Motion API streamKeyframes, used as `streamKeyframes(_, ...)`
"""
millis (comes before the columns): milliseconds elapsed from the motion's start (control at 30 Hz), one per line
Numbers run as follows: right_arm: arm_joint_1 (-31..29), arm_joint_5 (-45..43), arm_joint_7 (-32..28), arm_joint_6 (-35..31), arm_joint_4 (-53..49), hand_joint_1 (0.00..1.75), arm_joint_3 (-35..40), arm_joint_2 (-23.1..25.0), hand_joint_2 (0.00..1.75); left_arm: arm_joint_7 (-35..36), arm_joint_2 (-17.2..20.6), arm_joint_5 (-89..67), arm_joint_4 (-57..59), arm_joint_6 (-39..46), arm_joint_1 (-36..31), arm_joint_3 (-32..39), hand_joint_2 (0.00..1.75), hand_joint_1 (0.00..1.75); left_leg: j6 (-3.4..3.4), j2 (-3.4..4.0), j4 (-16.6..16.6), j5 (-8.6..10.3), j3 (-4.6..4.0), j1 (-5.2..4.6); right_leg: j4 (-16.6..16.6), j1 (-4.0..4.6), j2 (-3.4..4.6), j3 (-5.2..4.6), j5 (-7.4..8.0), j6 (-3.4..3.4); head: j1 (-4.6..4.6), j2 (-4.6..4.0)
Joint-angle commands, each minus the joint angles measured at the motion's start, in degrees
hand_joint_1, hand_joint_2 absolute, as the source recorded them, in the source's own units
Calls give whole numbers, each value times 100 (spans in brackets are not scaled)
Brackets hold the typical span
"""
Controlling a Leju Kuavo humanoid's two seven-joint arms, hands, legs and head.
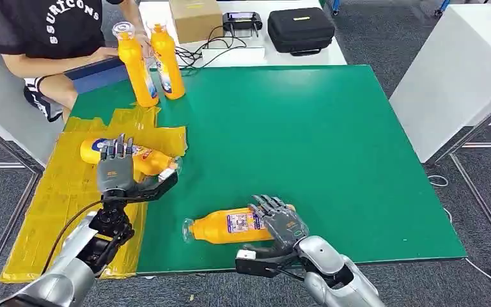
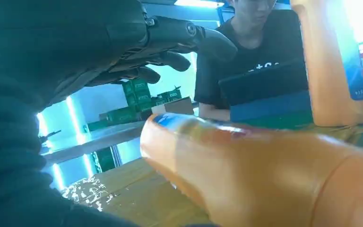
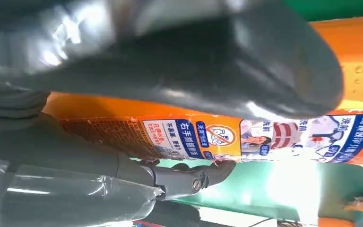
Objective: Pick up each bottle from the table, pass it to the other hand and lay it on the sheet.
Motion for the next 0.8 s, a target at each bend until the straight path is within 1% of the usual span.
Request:
streamKeyframes(33, -63, 108, 299, 111, 762, 0, -128, 106, 0, -142, -122, 1, -72, 27, -22, 226, 0, 0, -13, 8, -4, -9, 27, 3, -7, 3, -3, 29, -8, -1, 0, 0)
streamKeyframes(67, -92, 228, 445, 141, 976, 0, -160, 163, 0, -238, -171, 1, -133, 49, 3, 259, 0, 0, -17, 9, -4, -15, 42, 2, -7, 3, -5, 45, -14, -2, 0, 0)
streamKeyframes(100, -178, 363, 531, 149, 1359, 0, -192, 279, 175, -451, -286, 1, -302, 142, 77, 418, 0, 0, -14, 7, -7, -9, 35, 3, -11, 4, -5, 38, -9, -1, -2, -2)
streamKeyframes(133, -247, 435, 578, 173, 1602, 0, -199, 341, 175, -430, -295, 1, -376, 150, 84, 342, 0, 0, -19, 8, -7, -14, 49, 2, -11, 3, -8, 52, -14, -1, 0, 0)
streamKeyframes(167, -314, 506, 608, 161, 1816, 51, -199, 395, 175, -415, -299, 1, -447, 139, 96, 283, 0, 0, -15, 8, -8, -10, 41, 3, -12, 3, -4, 43, -9, -1, 0, -2)
streamKeyframes(200, -431, 652, 721, 63, 2227, 117, -218, 517, 175, -578, -393, 1, -623, 162, 148, 355, 0, 0, -10, 5, -6, -5, 31, 5, -12, 5, -4, 34, -3, -1, 0, -2)
streamKeyframes(233, -482, 801, 794, 40, 2388, 168, -163, 558, 175, -565, -393, 1, -699, 157, 169, 329, 0, 0, -14, 6, -9, -8, 48, 5, -16, 5, -7, 51, -7, 0, -2, -2)
streamKeyframes(267, -526, 905, 834, 69, 2553, 175, -120, 611, 175, -581, -408, 1, -784, 145, 190, 309, 0, 0, -19, 3, -8, -12, 62, 5, -15, 5, -14, 67, -13, 0, 0, 0)
streamKeyframes(300, -543, 993, 834, 116, 2753, 175, -96, 681, 175, -745, -502, 1, -888, 153, 228, 441, 0, 0, -13, 5, -6, -7, 56, 8, -16, 8, -7, 56, -5, -1, 2, 0)
streamKeyframes(333, -530, 1044, 848, 119, 2796, 175, -67, 695, 175, -754, -512, 1, -911, 164, 230, 438, 0, 0, -18, 6, -11, -9, 75, 7, -22, 7, -11, 76, -8, -2, 0, -2)
streamKeyframes(367, -519, 1073, 863, 117, 2820, 175, -54, 708, 175, -746, -517, 1, -925, 164, 236, 430, 0, 0, -21, 10, -5, -11, 67, 5, -12, 4, -3, 60, -6, -5, 0, 0)
streamKeyframes(400, -508, 1126, 874, 89, 2868, 175, -128, 752, 175, -496, -391, 1, -945, 146, 222, 198, 0, 0, -26, -1, -15, -10, 85, 6, -23, 6, -18, 82, -9, -7, -2, -2)
streamKeyframes(433, -510, 1181, 879, 50, 2867, 171, -153, 766, 175, -349, -358, 1, -913, 86, 226, 111, 0, 0, -24, 4, -7, -14, 86, 9, -19, 9, -7, 74, -17, -22, 0, 0)
streamKeyframes(467, -515, 1197, 885, 12, 2857, 175, -185, 775, 175, -446, -385, 1, -893, 120, 240, 203, 0, 0, -32, 7, -9, -17, 100, 8, -19, 8, -10, 70, -19, -24, 0, 0)
streamKeyframes(500, -519, 1187, 885, -47, 2816, 175, -243, 785, 175, -463, -375, 1, -853, 166, 243, 222, 0, 0, -27, 5, -12, -22, 115, 5, -22, 5, -9, 54, -25, -26, 2, 0)
streamKeyframes(533, -501, 1120, 882, -216, 2733, 175, -346, 803, 175, -429, -366, 1, -840, 198, 249, 209, 0, 0, -42, 15, -12, -43, 129, 8, -24, 7, -7, 61, -35, -27, 2, 0)
streamKeyframes(567, -502, 1120, 885, -302, 2683, 175, -393, 810, 175, -526, -429, 1, -858, 234, 281, 328, 0, 0, -41, 28, -16, -53, 154, 5, -25, 6, 13, 80, -39, -23, -2, 0)
streamKeyframes(633, -386, 842, 812, -846, 2215, 175, -900, 939, 175, -1364, -767, 187, -1169, 530, 478, 985, 0, 0, -31, 24, -13, -61, 170, 4, -22, 6, 20, 94, -41, -22, 0, 0)
streamKeyframes(667, -412, 856, 811, -816, 2177, 175, -897, 932, 175, -1371, -789, 188, -1205, 525, 487, 1012, 0, 0, -46, 22, -25, -52, 165, 5, -31, 6, 6, 91, -37, -24, -2, -2)
streamKeyframes(700, -191, 596, 783, -1246, 1716, 175, -1254, 998, 175, -3009, -1130, 1963, -1705, 594, 680, 1404, 0, 0, -43, 13, -20, -53, 165, 4, -26, 5, -2, 94, -43, -22, -2, 0)
streamKeyframes(733, -50, 458, 683, -1435, 1322, 175, -1446, 984, 175, -4030, -1340, 3672, -2326, 2, 899, 1663, 175, 0, -38, 8, -12, -50, 163, 4, -19, 5, 0, 96, -44, -23, 0, -2)
streamKeyframes(767, 9, 333, 579, -1570, 1105, 175, -1547, 968, 175, -4329, -1346, 4345, -2752, -356, 1065, 1695, 175, 0, -29, 1, -13, -40, 161, 8, -22, 9, -10, 100, -46, -26, 0, 0)
streamKeyframes(800, 82, 60, 321, -1866, 858, 175, -1711, 1002, 175, -4577, -1408, 5025, -3175, -683, 1208, 1698, 175, 0, -20, 11, -3, -44, 154, 6, -12, 6, 2, 94, -40, -15, -2, 0)
